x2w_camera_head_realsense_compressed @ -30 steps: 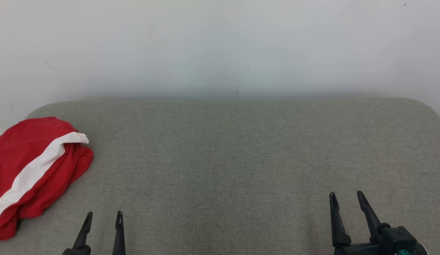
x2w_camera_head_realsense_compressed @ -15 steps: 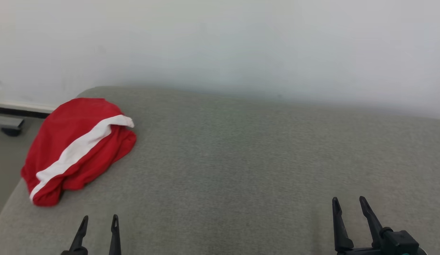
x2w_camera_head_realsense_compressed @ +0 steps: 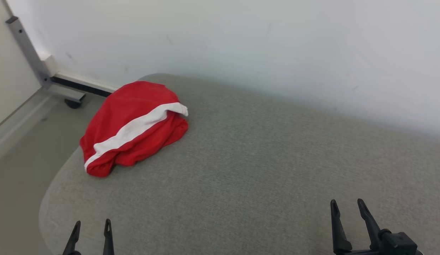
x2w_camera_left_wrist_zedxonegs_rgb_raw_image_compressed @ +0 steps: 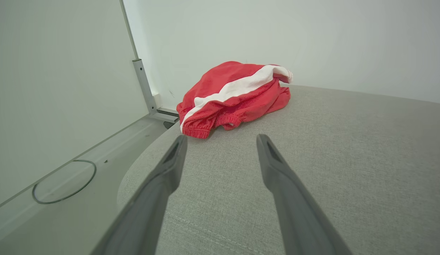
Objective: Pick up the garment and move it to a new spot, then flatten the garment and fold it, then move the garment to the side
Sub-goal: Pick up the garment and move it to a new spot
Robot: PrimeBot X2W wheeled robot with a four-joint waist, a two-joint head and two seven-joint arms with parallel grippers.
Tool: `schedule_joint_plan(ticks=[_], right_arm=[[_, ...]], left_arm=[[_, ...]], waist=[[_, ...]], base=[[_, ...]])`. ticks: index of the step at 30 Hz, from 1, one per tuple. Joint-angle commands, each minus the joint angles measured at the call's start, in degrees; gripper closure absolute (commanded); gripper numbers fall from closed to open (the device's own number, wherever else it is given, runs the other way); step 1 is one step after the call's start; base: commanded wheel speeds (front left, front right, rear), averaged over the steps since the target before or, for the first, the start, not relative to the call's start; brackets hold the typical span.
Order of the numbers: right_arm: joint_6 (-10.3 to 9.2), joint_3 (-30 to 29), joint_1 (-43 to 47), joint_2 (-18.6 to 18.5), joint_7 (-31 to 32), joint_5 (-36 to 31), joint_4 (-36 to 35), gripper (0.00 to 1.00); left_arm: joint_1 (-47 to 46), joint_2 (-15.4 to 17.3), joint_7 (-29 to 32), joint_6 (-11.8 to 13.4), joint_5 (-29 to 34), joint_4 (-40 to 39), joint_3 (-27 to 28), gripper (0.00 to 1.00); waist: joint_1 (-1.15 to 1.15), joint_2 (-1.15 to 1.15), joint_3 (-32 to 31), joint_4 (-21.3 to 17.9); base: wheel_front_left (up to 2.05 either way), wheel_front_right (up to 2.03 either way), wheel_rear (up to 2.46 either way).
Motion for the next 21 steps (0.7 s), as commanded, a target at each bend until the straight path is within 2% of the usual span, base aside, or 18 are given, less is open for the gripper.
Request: schedule_joint_plan(ticks=[1, 8, 21], right_arm=[[0.19, 0.1, 0.4, 0.1, -0.3, 0.0, 0.1, 0.0], [0.19, 0.4, -0.2, 0.1, -0.3, -0.3, 0.2, 0.0], [0.19, 1.1, -1.4, 0.1, -0.3, -0.5, 0.9, 0.0]], left_arm=[[0.0, 0.2, -0.1, 0.2, -0.3, 0.1, 0.1, 0.0], [-0.5, 0.4, -0.2, 1.0, -0.7, 0.1, 0.6, 0.0], [-0.3, 0.3, -0.2, 2.6, -1.5, -0.8, 1.3, 0.0]], waist=[[0.0, 0.0, 0.1, 2.3], [0.0, 0.0, 0.7, 4.3], [0.0, 0.0, 1.3, 4.2]], base=[[0.0, 0.0, 0.0], [0.0, 0.0, 0.0], [0.0, 0.0, 0.0]])
